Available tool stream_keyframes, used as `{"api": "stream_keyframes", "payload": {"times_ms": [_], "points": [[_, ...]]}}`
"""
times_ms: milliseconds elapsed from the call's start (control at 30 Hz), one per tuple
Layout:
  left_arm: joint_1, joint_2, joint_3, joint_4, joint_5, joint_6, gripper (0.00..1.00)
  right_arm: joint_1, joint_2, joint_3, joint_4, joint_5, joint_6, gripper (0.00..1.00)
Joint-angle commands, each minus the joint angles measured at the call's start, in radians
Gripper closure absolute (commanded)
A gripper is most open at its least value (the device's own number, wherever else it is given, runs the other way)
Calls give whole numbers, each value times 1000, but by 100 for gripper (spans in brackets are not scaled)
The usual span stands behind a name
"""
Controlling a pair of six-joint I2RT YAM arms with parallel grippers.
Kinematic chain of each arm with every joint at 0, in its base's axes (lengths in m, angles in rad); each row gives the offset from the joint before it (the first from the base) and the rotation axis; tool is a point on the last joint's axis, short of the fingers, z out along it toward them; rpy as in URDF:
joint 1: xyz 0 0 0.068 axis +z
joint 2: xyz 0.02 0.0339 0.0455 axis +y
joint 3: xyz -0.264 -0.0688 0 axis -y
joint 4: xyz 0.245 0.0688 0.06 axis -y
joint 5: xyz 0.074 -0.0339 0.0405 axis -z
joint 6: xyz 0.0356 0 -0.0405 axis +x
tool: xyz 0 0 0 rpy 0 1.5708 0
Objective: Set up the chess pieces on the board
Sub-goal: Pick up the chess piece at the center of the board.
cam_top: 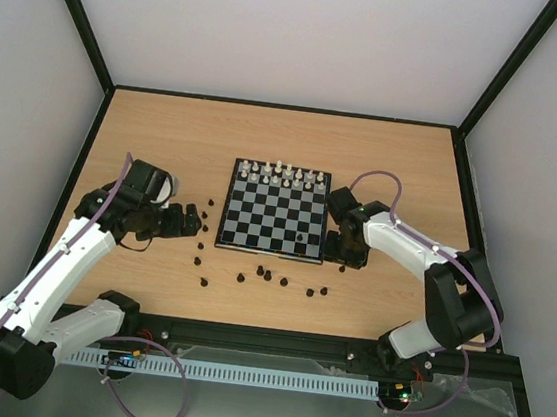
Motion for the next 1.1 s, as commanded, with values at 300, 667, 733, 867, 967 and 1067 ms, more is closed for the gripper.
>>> {"api": "stream_keyframes", "payload": {"times_ms": [300,667,733,867,967,1067], "points": [[3,2,-16,26,37,-4,1,-6,-77,-5,-95,44,1,59],[4,-23,-33,19,43,-1,1,-5,-13,-52,-36,32,-3,64],[2,-28,-33,16,42,-2,1,-6,-3,-50,-29,29,-6,65],[3,-38,-35,10,41,-7,1,-7,28,-37,-21,38,-13,67],[3,-42,-39,12,43,-8,1,-11,48,-34,-14,43,-19,69],[3,-39,-40,15,46,-10,1,-16,60,-32,-7,47,-25,71]]}}
